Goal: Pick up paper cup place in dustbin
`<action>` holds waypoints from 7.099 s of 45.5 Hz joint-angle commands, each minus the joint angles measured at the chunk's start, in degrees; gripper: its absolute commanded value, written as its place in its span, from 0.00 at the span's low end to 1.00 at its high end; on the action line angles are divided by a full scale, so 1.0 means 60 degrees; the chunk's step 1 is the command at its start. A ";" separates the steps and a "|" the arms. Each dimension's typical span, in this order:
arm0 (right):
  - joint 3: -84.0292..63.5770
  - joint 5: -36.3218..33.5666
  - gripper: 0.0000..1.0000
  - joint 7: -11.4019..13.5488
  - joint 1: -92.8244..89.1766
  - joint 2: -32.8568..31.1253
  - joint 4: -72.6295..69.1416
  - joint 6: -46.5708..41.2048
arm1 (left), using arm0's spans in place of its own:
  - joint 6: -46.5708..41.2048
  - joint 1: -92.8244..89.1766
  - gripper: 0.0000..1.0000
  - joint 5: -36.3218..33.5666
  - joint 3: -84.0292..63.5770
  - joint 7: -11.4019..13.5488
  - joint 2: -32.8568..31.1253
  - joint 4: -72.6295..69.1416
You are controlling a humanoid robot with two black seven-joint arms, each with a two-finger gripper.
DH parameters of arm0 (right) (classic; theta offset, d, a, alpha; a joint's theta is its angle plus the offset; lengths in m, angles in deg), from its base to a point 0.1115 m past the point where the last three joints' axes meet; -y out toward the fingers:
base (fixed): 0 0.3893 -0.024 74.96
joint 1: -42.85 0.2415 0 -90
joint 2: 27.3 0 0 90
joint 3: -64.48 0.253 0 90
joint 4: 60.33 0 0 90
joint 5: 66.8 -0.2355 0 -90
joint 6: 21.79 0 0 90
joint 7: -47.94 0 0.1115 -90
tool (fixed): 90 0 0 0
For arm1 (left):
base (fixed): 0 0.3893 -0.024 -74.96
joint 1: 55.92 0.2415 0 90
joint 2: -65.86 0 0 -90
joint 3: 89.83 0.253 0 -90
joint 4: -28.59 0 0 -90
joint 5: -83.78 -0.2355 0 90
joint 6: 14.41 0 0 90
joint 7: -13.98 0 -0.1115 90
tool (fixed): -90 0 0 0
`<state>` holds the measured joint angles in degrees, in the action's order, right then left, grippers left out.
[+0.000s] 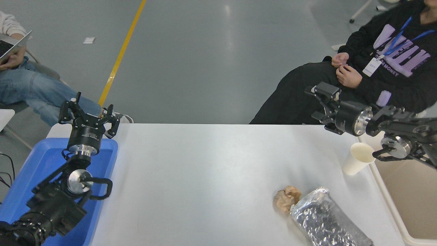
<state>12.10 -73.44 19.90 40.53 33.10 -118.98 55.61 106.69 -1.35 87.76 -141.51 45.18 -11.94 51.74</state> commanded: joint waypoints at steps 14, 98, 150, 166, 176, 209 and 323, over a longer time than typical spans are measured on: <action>-0.3927 0.0828 1.00 0.5167 0.5689 0.1299 -0.2061 -0.5309 | 0.0003 0.0001 0.99 0.0010 0.0000 0.0000 0.0003 -0.0007; -0.2536 0.2879 1.00 0.8380 0.1752 0.1197 -0.0599 -0.0433 | 0.0003 0.0001 0.99 0.0010 0.0000 0.0000 -0.0012 -0.0007; 0.0790 0.1445 0.55 0.8380 -0.3274 0.1197 0.3622 0.0988 | 0.0003 0.0001 0.99 0.0010 0.0000 0.0000 -0.0012 -0.0007; 0.0775 0.0375 0.00 0.8394 -0.3158 0.1139 0.3330 0.0798 | 0.0003 0.0001 0.99 0.0010 0.0000 0.0000 -0.0012 -0.0007; 0.0775 -0.0197 0.00 0.8394 -0.3128 0.1139 0.3271 0.0797 | 0.0003 0.0001 0.99 0.0010 0.0000 0.0000 0.0003 0.0008; -0.2256 0.0022 0.00 0.8438 0.1630 0.0714 -0.1649 0.0564 | 0.0003 0.0001 0.99 -0.0004 0.0000 0.0000 0.0003 -0.0007; -0.2888 0.0594 0.00 0.8365 0.1840 -0.2230 -0.0846 0.1162 | 0.0003 0.0001 0.99 -0.0004 0.0000 0.0000 -0.0012 -0.0007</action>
<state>-9.29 -70.26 70.10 67.20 21.35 -128.05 46.98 106.71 -1.34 87.78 -141.51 45.18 -11.97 51.73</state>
